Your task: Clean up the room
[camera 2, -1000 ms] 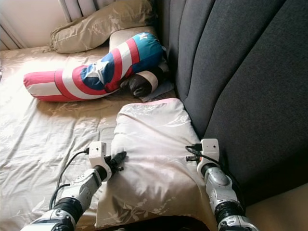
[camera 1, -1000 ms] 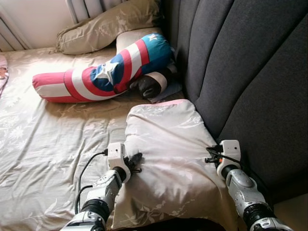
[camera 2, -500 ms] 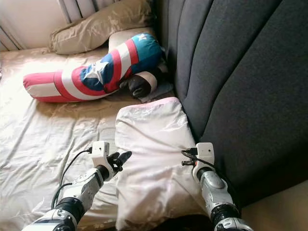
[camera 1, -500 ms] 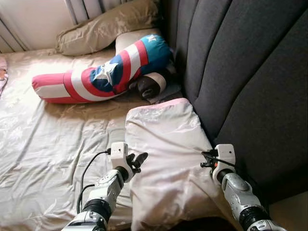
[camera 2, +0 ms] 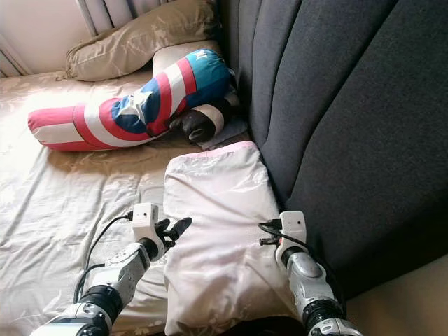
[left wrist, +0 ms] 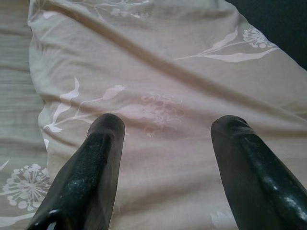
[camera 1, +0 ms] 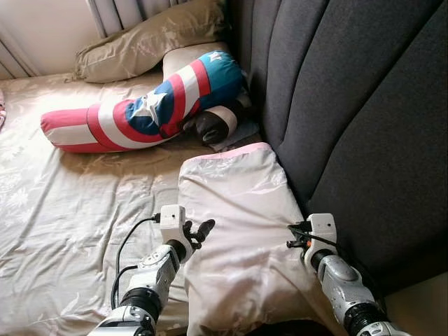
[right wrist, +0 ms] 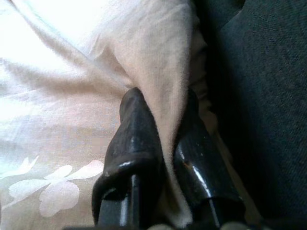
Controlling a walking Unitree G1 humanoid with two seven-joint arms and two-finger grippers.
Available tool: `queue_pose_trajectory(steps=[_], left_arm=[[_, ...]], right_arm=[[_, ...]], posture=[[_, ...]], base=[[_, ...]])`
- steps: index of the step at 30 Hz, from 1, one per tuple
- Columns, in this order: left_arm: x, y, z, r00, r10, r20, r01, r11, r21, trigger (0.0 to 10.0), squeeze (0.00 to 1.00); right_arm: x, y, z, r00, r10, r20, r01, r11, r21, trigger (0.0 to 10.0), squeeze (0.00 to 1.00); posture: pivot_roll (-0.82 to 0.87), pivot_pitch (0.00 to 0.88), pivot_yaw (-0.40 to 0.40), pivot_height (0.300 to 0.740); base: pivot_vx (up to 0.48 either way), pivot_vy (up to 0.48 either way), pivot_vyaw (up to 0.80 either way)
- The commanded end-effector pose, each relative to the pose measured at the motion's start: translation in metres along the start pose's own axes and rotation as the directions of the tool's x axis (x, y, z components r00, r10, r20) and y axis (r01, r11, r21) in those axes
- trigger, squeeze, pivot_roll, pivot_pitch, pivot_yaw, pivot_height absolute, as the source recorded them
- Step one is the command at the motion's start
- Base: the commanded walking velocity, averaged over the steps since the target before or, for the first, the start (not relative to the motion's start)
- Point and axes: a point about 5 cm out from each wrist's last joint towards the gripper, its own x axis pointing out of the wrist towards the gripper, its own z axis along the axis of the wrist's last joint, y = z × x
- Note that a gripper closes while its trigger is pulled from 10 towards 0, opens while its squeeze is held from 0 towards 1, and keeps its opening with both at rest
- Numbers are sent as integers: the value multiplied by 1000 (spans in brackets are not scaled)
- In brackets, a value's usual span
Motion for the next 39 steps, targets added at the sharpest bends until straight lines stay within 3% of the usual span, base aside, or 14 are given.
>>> queue_pose_trajectory(steps=[1,2,6,17,20,21,24,36,37,38,39], left_arm=[[0,2,1,1000,7,1,-7,1000,3,10000,0],[0,1,1,1000,8,2,-8,1000,2,10000,0],[1,0,1,1000,8,5,-8,1000,2,10000,0],[1,1,4,1000,15,15,-15,1000,3,10000,0],[1,0,4,1000,16,18,-16,1000,1,10000,0],[2,-1,3,1000,15,19,-15,1000,-1,10000,0],[2,-2,4,1000,13,22,-13,1000,0,10000,0],[1,3,9,999,33,43,-33,999,7,10000,0],[1,3,9,998,34,43,-34,999,7,10000,0],[1,3,9,998,34,43,-34,999,7,10000,0],[1,3,9,998,34,44,-34,999,7,10000,0]], right_arm=[[0,4,-2,1000,24,-3,-24,1000,-3,10000,165],[-1,7,-11,998,39,-49,-40,999,-19,10000,141],[-2,6,-17,997,34,-69,-35,999,-19,10000,106],[-5,3,-28,993,12,-118,-18,999,-50,10000,114],[-6,2,-31,992,-6,-126,-8,994,-110,10000,47],[-6,2,-32,990,-13,-138,-10,986,-167,10000,0],[-7,5,-35,988,-7,-157,-29,973,-227,10000,0],[-7,11,-44,982,-19,-189,-33,962,-271,10000,0],[-6,11,-43,982,-20,-187,-34,959,-280,10000,278],[-6,11,-43,982,-20,-187,-34,959,-280,10000,278],[-6,11,-42,982,-20,-186,-35,957,-288,10000,659]], posture=[[-11,115,13,740],[-9,115,12,740],[-6,114,13,740],[-6,114,16,740],[-5,117,17,740],[-5,117,17,740],[0,124,20,740],[27,136,36,740],[27,136,38,740],[27,136,38,740],[27,136,38,740]], base=[[0,0,0],[0,0,0],[0,0,0],[0,0,0],[0,0,0],[0,0,0],[0,0,0],[0,0,0],[0,0,0],[0,0,0],[0,0,0]])
